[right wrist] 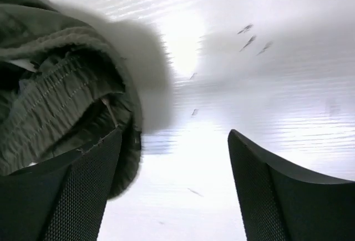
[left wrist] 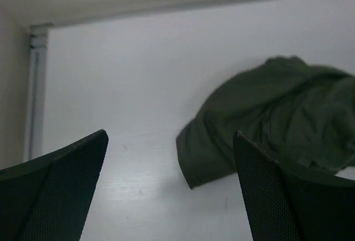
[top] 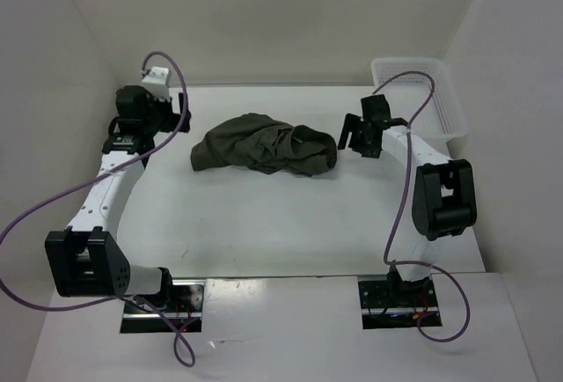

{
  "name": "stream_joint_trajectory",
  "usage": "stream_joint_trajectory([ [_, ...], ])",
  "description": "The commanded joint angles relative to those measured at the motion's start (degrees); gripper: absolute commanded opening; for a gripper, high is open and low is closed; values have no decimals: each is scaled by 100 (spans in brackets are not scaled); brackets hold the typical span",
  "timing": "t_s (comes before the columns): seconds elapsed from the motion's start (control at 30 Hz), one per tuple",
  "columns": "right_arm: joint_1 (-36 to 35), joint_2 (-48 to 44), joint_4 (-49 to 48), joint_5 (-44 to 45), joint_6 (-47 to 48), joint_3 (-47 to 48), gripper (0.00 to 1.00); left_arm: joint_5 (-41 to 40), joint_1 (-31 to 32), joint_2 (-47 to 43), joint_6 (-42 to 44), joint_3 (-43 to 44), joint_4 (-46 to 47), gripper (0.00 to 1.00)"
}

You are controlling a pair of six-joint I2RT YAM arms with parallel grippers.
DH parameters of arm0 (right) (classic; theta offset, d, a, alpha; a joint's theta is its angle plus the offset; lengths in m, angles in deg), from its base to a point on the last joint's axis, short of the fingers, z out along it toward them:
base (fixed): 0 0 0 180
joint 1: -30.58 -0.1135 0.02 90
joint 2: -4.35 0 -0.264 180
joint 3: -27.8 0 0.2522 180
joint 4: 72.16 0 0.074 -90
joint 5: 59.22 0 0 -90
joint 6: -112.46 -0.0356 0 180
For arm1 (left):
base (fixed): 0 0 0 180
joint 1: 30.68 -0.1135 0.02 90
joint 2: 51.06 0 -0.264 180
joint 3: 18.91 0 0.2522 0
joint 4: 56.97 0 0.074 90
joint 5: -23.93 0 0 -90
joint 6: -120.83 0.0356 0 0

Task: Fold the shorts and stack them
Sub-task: Move the shorts to the center of the board, then flatten the shorts out

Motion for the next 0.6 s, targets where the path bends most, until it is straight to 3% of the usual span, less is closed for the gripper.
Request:
stream_joint_trajectory([
  [0.0,-59,-932,-903,203,1475,110,83,178,485,174,19,-554,-623,100],
  [0.13,-417,-626,-956,-1371,2144,689,83,10,715,550,19,-1092,-396,100],
  [0.27,-1253,60,-824,-1330,3366,1339,83,238,365,1227,19,-838,-159,100],
  [0.43,-1307,825,-711,-2031,3025,2051,75,1046,-56,1701,19,-644,-158,100],
  [0.57,-1412,931,-710,-2173,2778,1921,75,1688,-487,2141,19,-644,115,96],
])
